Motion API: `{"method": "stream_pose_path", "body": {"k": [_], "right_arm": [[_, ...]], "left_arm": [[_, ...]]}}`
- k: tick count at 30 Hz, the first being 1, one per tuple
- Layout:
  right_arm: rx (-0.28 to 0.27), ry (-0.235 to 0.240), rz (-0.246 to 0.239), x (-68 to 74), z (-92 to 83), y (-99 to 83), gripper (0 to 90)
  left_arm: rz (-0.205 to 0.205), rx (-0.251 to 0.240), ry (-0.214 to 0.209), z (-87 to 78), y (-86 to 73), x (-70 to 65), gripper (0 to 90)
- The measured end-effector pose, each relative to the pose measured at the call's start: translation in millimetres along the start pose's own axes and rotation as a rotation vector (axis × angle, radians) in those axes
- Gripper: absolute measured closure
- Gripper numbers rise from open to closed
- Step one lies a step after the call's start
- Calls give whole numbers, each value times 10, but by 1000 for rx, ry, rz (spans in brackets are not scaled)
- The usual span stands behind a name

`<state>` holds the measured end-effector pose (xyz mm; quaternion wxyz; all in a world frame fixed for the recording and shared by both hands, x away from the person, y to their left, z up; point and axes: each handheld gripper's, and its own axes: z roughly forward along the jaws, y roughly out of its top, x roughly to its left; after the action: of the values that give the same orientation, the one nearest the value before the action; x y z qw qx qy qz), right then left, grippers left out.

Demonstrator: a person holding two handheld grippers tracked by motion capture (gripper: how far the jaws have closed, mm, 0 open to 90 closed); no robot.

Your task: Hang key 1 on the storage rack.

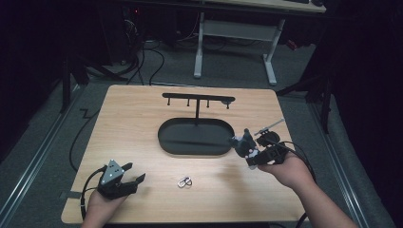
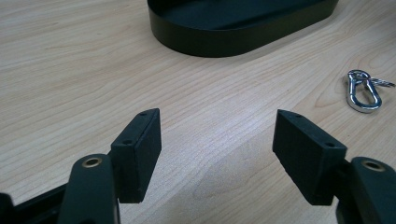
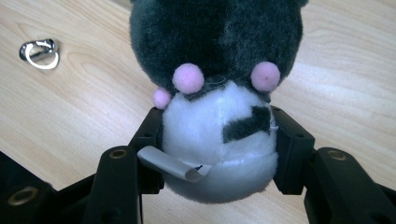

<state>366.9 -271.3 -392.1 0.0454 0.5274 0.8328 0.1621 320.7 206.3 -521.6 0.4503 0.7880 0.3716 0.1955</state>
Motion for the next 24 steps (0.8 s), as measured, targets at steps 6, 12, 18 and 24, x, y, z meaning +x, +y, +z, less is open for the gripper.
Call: {"method": "stream_pose_path", "body": {"k": [6,12,18,24], "right_arm": [[-13,5,-13,18,-80,114,482],[-23,-1,-21,42,-150,192,482],[-22,6,-15,50,-201,249,482],[-23,4,-24,70,-259,335,482]], "left_arm": [[0,-5,0,-3,2,1,333],[3,-5,-2,-9,7,-3,333],[2,-6,-3,-6,5,-1,333],[2,-5,-4,-3,4,2,333]]}}
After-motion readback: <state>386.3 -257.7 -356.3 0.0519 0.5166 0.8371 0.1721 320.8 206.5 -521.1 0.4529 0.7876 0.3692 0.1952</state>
